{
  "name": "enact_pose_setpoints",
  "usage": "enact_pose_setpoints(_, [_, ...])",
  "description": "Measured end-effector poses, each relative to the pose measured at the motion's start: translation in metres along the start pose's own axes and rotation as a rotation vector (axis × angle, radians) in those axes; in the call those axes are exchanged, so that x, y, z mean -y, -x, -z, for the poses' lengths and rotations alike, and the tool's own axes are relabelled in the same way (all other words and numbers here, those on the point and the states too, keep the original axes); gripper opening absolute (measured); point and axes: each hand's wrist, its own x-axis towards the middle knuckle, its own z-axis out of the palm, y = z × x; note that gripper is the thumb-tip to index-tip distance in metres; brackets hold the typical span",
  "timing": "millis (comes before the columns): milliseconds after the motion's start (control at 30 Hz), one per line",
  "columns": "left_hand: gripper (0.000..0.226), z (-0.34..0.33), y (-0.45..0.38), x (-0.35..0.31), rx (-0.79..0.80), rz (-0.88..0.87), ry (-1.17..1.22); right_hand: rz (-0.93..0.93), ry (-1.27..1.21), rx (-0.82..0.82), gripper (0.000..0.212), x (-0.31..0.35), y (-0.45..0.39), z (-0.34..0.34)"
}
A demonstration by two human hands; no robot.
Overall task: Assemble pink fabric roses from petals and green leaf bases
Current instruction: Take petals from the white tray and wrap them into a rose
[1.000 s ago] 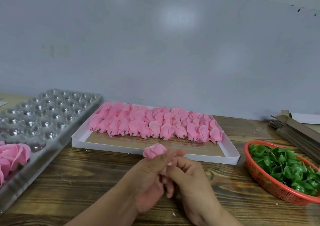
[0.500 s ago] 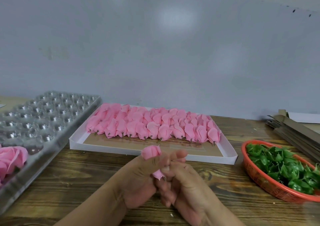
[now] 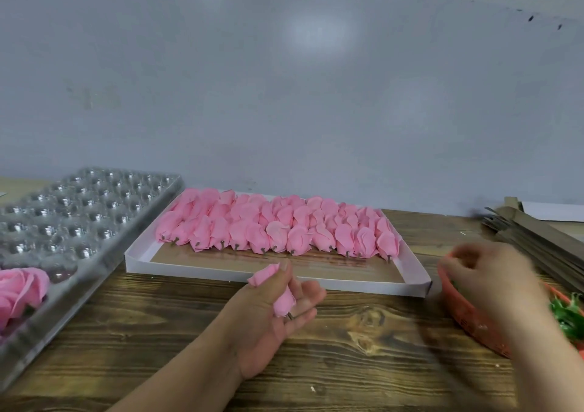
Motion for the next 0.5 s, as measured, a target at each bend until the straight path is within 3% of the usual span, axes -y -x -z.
enact_pose_setpoints(67, [0.029,-0.001,0.000,0.001,-0.028,-0.009,0.022,-0.138,0.285,-0.038,0.021,-0.035,-0.015,0.012])
enact_pose_setpoints(133, [0.028,-0.001,0.000,0.001,-0.055,-0.008,0.036,-0.249,0.380,0.062,0.023,-0.060,-0.025,0.014])
enact_pose_setpoints(267, [0.028,-0.001,0.000,0.002,-0.075,0.001,0.014,-0.264,0.417,0.200,0.016,-0.077,-0.035,0.008])
enact_pose_setpoints(500, [0.028,0.000,0.001,0.003,-0.087,0.004,0.012,-0.275,0.404,0.143,0.014,-0.071,-0.032,0.000])
